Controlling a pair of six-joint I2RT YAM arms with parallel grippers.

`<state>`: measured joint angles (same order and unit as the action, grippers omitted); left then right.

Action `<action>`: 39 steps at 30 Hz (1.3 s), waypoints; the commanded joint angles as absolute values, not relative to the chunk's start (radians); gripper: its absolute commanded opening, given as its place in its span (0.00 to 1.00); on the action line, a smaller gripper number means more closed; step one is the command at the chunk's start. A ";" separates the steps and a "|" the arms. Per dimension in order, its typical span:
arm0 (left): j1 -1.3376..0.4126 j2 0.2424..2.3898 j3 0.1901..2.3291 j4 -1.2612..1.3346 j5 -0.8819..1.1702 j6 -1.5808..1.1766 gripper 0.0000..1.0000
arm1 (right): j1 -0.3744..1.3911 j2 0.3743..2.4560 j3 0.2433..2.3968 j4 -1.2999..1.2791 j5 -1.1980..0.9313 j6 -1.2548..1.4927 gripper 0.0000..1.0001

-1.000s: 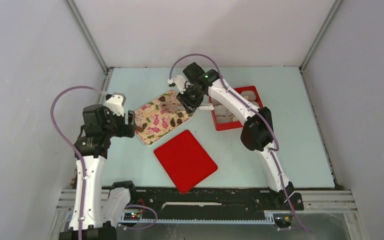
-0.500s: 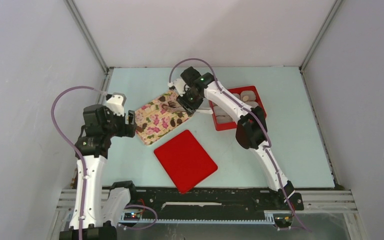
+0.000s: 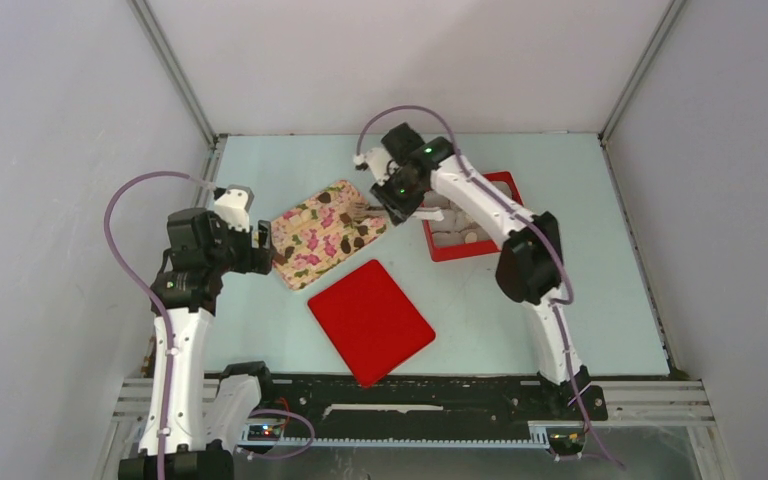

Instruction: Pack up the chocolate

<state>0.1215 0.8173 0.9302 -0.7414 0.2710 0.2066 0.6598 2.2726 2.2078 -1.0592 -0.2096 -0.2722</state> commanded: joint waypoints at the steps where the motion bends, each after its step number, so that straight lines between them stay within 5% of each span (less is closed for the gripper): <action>1: 0.132 0.823 0.913 -0.706 0.303 0.195 0.82 | 0.590 2.031 2.105 -0.999 -0.238 -0.275 0.26; 17: 0.131 0.856 0.917 -0.699 0.331 0.192 0.83 | 0.245 1.837 1.784 -0.943 -0.372 -0.245 0.25; 39: 0.132 0.851 0.915 -0.709 0.345 0.187 0.83 | 0.211 2.008 1.788 -0.879 -0.401 -0.216 0.27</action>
<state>0.1234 0.8639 0.9302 -0.7219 0.3210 0.1997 0.2134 2.0075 1.7515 -0.9382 -0.3893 -0.2306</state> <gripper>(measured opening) 0.831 0.335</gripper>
